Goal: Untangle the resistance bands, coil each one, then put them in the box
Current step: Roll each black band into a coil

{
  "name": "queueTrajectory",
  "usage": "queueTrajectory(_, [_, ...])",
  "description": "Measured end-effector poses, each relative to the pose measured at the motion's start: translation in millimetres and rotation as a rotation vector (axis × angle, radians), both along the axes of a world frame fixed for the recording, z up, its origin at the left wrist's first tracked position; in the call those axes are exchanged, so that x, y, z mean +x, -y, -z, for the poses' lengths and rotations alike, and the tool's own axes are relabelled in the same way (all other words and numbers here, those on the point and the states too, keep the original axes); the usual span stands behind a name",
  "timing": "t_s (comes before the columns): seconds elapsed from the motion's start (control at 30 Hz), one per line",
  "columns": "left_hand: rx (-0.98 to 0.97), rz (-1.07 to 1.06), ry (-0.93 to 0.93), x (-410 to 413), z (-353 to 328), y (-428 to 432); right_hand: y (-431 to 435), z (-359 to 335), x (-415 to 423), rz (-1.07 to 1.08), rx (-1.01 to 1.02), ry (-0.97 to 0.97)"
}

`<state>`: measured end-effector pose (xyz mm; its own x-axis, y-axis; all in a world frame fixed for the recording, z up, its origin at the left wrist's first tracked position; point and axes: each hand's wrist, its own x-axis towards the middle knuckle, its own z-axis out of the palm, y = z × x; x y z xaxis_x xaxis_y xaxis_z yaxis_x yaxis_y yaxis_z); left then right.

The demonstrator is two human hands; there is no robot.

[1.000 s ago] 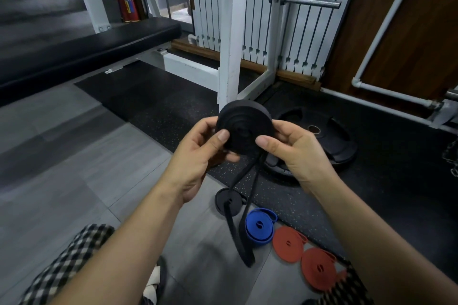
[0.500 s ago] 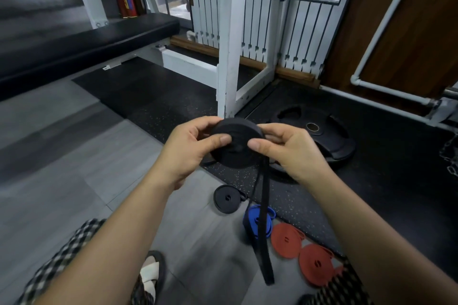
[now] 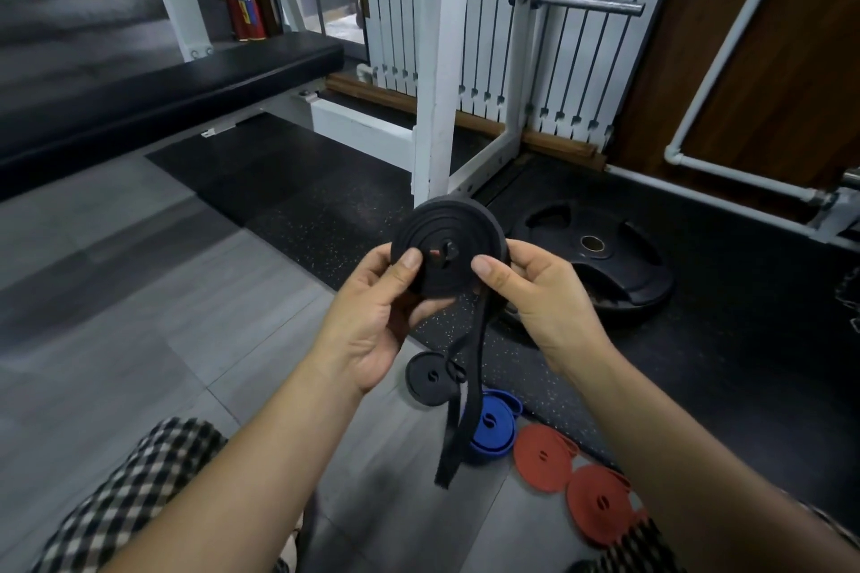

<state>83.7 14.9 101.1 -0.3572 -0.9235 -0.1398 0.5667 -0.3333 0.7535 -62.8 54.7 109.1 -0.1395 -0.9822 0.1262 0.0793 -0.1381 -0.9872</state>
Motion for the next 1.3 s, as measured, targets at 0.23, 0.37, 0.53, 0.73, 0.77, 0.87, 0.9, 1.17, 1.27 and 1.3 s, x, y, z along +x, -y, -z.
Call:
queueTrajectory(0.23, [-0.344,0.084,0.545,19.3,-11.4,18.5,-1.6,-2.1,-11.4,-0.071,0.087,-0.391])
queueTrajectory(0.37, [-0.366,0.120,0.523,13.1,-11.1,13.7,-4.0,-0.9,-4.9,-0.099,0.110,-0.414])
queueTrajectory(0.53, [-0.203,-0.048,0.220,4.3,-14.7,11.0,-3.8,0.4,1.1,-0.096,0.105,-0.101])
queueTrajectory(0.73, [0.049,-0.102,-0.144,1.2,-9.6,14.2,-4.3,16.9,25.7,-0.007,0.115,0.062])
queueTrajectory(0.77, [0.078,-0.101,-0.168,-0.8,-7.8,12.3,-3.8,18.8,25.8,0.010,0.112,0.050])
queueTrajectory(0.87, [0.133,-0.120,-0.209,-5.2,0.2,6.7,-4.3,21.9,25.5,0.019,0.107,0.016])
queueTrajectory(0.9, [0.140,-0.126,-0.201,-5.1,2.9,6.2,-4.2,21.8,25.6,0.008,0.106,0.000])
queueTrajectory(1.17, [-0.340,0.042,0.555,19.4,-10.5,19.6,-4.0,3.3,0.0,-0.125,0.214,-0.335])
queueTrajectory(1.27, [-0.414,0.141,0.700,22.5,-11.2,16.5,-7.3,6.7,7.5,-0.166,0.208,-0.363])
queueTrajectory(1.3, [-0.415,0.111,0.684,20.9,-10.6,15.2,-7.5,7.6,7.8,-0.150,0.193,-0.335])
